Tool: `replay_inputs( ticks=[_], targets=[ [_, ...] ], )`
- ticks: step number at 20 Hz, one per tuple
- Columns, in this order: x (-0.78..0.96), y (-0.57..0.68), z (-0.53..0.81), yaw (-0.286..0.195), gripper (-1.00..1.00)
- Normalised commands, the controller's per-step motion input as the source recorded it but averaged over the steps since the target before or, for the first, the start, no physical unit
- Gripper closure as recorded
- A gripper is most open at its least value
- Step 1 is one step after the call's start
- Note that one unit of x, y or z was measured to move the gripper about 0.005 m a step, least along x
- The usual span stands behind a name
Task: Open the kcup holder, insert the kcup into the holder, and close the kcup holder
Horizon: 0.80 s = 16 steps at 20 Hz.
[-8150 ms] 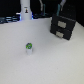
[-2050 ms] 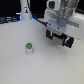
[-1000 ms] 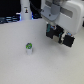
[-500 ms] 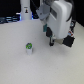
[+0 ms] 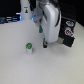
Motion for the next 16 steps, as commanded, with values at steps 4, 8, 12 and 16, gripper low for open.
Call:
replay_inputs(
  ticks=[4,8,12,16],
  targets=[
    [-0.29,-0.41,-0.28,-0.306,-1.0],
    [-0.32,-0.42,-0.33,-0.304,-1.0],
    [-0.37,-0.41,-0.4,-0.299,-1.0],
    [-0.27,-0.45,-0.39,-0.298,-1.0]
  ],
)
